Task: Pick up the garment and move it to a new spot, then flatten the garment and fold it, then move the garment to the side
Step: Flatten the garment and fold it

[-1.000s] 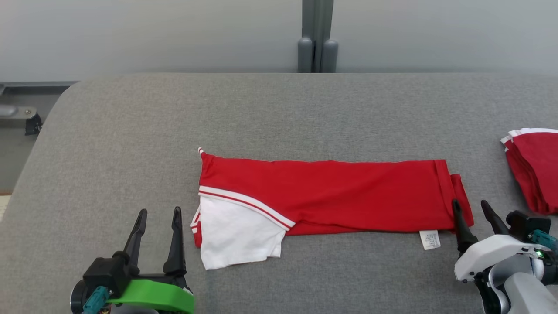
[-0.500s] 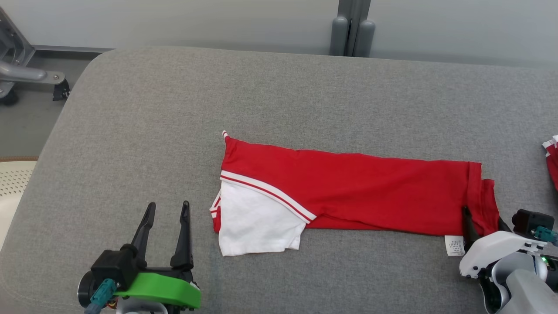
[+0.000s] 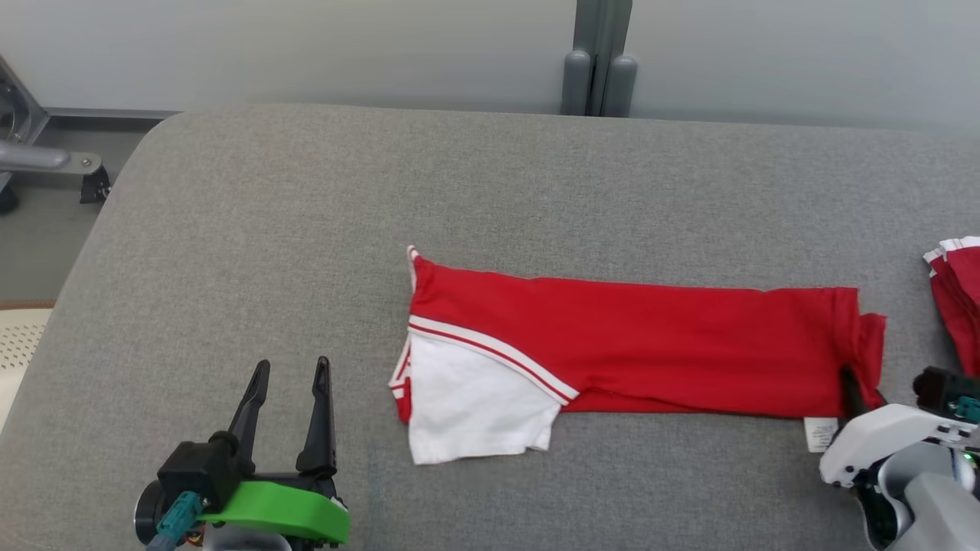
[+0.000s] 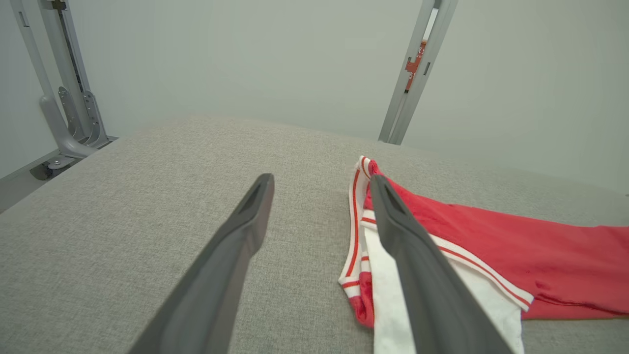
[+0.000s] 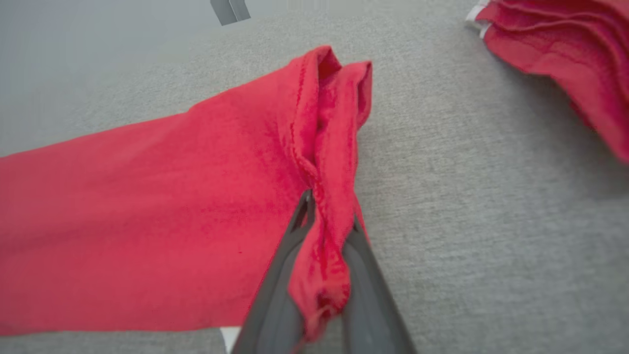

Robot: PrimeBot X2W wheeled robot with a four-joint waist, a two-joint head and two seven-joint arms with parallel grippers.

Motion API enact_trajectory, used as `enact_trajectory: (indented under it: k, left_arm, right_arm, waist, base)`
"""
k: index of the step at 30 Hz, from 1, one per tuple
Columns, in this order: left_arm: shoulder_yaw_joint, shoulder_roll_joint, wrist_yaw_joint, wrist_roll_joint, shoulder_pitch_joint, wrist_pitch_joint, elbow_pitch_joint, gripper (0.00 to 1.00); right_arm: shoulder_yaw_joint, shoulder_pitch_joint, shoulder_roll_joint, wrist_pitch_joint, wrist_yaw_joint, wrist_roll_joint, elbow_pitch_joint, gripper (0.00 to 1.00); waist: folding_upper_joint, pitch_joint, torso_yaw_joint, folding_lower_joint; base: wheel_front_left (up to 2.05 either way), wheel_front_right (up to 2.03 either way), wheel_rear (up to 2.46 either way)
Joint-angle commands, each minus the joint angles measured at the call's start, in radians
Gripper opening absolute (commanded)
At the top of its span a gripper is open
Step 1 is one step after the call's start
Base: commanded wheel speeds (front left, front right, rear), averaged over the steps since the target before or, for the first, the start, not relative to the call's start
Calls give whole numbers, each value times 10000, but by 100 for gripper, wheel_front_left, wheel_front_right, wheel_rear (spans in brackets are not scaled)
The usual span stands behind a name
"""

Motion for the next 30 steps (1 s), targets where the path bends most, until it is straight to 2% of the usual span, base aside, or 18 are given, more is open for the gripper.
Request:
enact_trajectory:
  k: [1, 6, 13, 18, 24, 30]
  left_arm:
    - [41, 15, -13, -35, 118, -28, 31, 100]
    - [20, 14, -46, -173, 278, -28, 81, 100]
    - [43, 14, -81, -385, 496, -28, 128, 100]
    - [3, 16, -68, -482, 620, -28, 127, 100]
    - [-28, 16, -89, -486, 684, -28, 150, 100]
    - [-12, 16, -130, -388, 704, -27, 203, 100]
  right_arm:
    - [-214, 189, -241, 4, -22, -64, 7, 0]
    - [-941, 397, -551, 3, -20, -365, 77, 0]
    - [-884, 574, -228, 3, -18, -273, -916, 0]
    - [69, 536, 301, 4, -12, 74, -2033, 0]
    - [1309, 371, 1000, 158, -12, 610, -3056, 0]
    - [2118, 279, 1480, 307, -12, 925, -3188, 0]
  waist:
    - [0, -185, -143, 0]
    - [0, -546, -293, 0]
    - [0, -1012, -286, 0]
    - [0, -1261, -1, 0]
    - [0, -1454, 715, 0]
    - [0, -1495, 1684, 0]
  base:
    - [0, 0, 0]
    - [0, 0, 0]
    - [0, 0, 0]
    - [0, 0, 0]
    - [0, 0, 0]
    - [0, 0, 0]
